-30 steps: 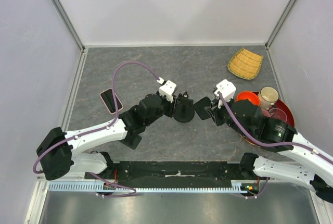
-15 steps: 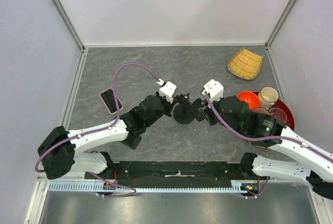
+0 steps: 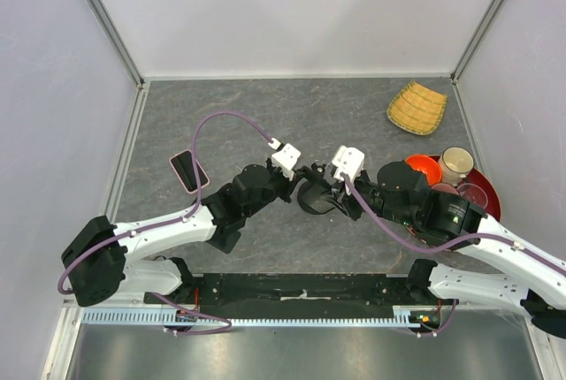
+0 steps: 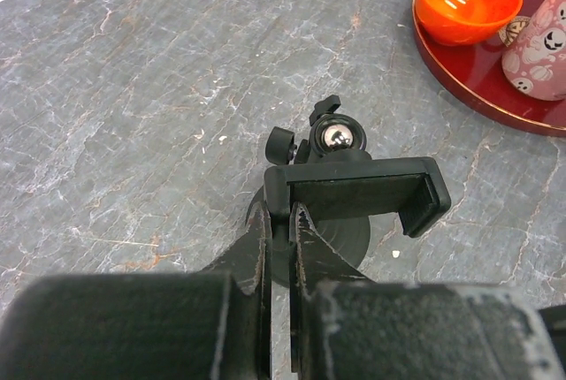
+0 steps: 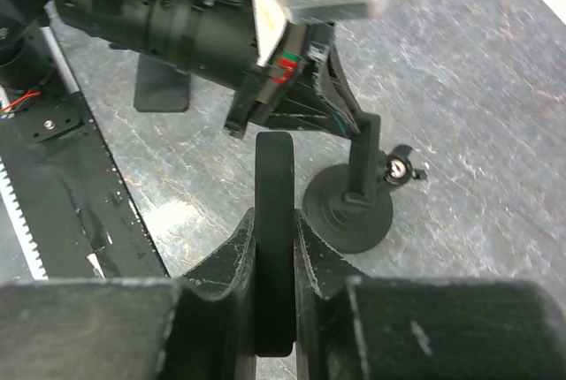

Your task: Place the phone on the phone stand

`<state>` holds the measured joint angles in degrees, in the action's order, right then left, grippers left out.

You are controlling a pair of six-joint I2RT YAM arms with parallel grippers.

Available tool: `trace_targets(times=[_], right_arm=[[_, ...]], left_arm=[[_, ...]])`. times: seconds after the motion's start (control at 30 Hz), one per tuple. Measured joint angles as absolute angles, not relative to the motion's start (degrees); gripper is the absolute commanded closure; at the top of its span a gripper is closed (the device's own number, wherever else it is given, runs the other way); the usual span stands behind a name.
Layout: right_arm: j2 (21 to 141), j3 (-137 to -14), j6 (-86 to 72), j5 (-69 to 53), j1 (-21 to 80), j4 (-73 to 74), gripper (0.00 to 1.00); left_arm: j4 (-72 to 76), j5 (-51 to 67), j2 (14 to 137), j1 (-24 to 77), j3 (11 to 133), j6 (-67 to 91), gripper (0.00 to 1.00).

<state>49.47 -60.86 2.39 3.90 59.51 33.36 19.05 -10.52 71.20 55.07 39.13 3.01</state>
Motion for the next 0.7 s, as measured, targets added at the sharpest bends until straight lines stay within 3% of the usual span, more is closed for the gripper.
trace_targets(times=[0.33,0.7], right_arm=[[51.5,-58.5,15.5,-8.6,58.9,28.7,1.0],[56.7,-56.7,25.2,-26.7,48.8,27.5,1.0]], left_arm=[[17.9,-4.2,69.3,55.0,38.2,1.2,0.98],[15.9,3.8,68.1,54.6,38.2,-3.8,0.98]])
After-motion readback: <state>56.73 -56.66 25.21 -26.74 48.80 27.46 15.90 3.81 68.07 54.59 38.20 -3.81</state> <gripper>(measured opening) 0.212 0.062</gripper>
